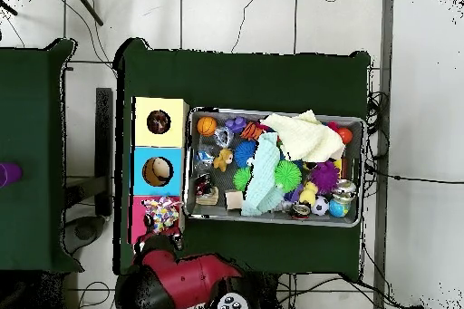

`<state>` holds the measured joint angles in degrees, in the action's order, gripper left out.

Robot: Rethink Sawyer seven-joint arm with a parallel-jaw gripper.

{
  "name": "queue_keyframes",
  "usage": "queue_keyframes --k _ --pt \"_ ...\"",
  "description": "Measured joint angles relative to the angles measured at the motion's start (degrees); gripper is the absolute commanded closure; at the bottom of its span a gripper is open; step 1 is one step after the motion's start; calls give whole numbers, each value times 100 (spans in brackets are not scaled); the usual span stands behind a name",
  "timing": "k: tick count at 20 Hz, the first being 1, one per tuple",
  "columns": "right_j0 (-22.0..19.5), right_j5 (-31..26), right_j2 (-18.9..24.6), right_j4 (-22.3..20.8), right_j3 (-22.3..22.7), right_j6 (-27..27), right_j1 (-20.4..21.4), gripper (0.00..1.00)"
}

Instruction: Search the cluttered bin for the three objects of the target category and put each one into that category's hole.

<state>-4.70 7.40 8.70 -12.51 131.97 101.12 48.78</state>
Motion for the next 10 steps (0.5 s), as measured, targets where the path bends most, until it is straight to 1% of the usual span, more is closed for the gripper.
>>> queue_keyframes --k 6,7,10 --pt "173 215 -195 -2 2 0 -41 0" --pt "207 280 -296 4 -7 0 -55 100" --pt "195 308 -385 1 -18 0 -72 100"
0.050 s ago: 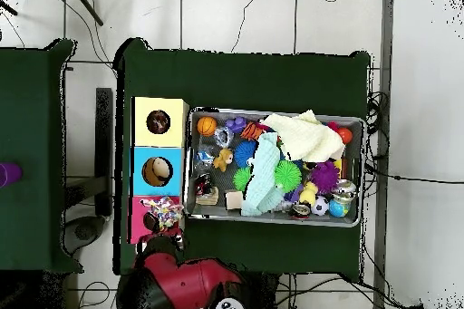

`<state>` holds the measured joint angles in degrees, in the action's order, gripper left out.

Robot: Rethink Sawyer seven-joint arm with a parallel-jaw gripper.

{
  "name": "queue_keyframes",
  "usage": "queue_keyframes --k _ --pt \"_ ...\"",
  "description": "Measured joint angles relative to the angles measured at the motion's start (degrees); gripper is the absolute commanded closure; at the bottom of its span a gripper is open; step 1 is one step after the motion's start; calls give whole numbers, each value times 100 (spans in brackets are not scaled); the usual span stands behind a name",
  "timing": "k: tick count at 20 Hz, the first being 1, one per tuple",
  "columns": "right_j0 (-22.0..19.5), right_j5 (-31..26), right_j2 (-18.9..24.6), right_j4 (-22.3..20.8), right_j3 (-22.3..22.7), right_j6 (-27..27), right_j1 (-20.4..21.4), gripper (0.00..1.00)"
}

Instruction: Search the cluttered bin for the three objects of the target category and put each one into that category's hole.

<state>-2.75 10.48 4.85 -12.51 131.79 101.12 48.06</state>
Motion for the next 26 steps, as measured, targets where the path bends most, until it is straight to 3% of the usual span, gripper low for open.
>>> queue_keyframes --k 13,22,26 --pt "93 -46 -110 11 -53 0 17 100" --pt "83 -1235 -35 185 -462 0 148 100" --pt "65 -1910 -38 327 -871 0 240 100"
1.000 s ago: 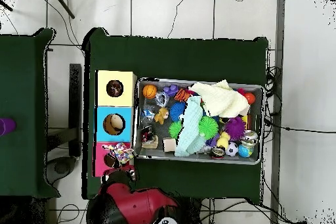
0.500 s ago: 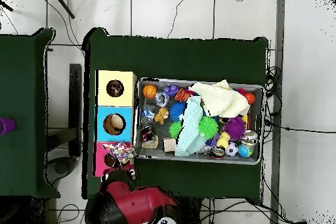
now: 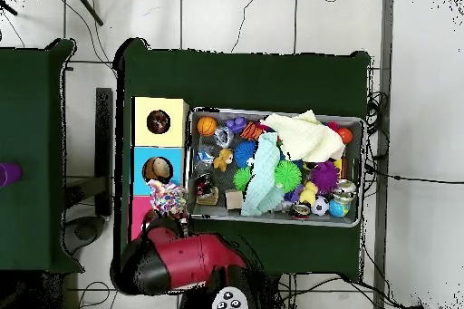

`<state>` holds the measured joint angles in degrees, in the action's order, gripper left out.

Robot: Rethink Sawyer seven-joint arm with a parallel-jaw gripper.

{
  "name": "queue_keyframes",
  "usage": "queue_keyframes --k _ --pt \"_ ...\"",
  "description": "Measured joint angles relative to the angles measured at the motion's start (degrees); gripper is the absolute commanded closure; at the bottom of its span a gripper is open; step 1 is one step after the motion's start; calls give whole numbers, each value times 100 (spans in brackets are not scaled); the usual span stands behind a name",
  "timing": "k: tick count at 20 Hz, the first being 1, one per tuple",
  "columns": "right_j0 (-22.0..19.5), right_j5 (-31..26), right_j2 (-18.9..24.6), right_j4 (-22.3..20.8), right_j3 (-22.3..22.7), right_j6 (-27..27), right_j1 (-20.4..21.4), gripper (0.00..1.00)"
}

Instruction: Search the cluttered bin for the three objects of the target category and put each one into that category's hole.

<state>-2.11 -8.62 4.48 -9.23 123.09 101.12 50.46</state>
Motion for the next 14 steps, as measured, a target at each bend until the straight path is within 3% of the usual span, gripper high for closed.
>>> queue_keyframes --k 7,14 --pt "3 -626 1 234 -702 0 129 100" --pt "4 -799 1 427 -1185 0 232 100"
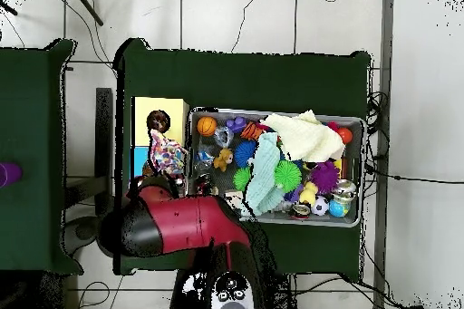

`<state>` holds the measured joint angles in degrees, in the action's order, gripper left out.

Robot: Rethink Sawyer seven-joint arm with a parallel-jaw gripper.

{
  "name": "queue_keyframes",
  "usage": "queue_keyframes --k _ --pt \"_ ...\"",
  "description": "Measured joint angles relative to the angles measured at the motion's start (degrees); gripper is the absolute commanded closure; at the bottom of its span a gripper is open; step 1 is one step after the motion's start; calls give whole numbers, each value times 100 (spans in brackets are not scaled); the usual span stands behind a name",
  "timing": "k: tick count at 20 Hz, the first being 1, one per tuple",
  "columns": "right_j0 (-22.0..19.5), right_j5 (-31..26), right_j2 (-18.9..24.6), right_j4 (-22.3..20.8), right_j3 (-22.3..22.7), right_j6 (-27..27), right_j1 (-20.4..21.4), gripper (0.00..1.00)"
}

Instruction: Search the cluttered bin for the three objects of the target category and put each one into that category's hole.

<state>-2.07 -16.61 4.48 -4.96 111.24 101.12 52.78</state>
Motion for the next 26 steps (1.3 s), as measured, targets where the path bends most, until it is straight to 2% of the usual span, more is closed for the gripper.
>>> queue_keyframes --k 9,17,22,26 --pt "71 -307 -3 180 -515 0 55 100" --pt "193 -299 -65 204 -651 0 40 100" --pt "372 -148 -196 204 -652 1 -70 100" --pt "532 230 -270 204 -653 2 -235 100"
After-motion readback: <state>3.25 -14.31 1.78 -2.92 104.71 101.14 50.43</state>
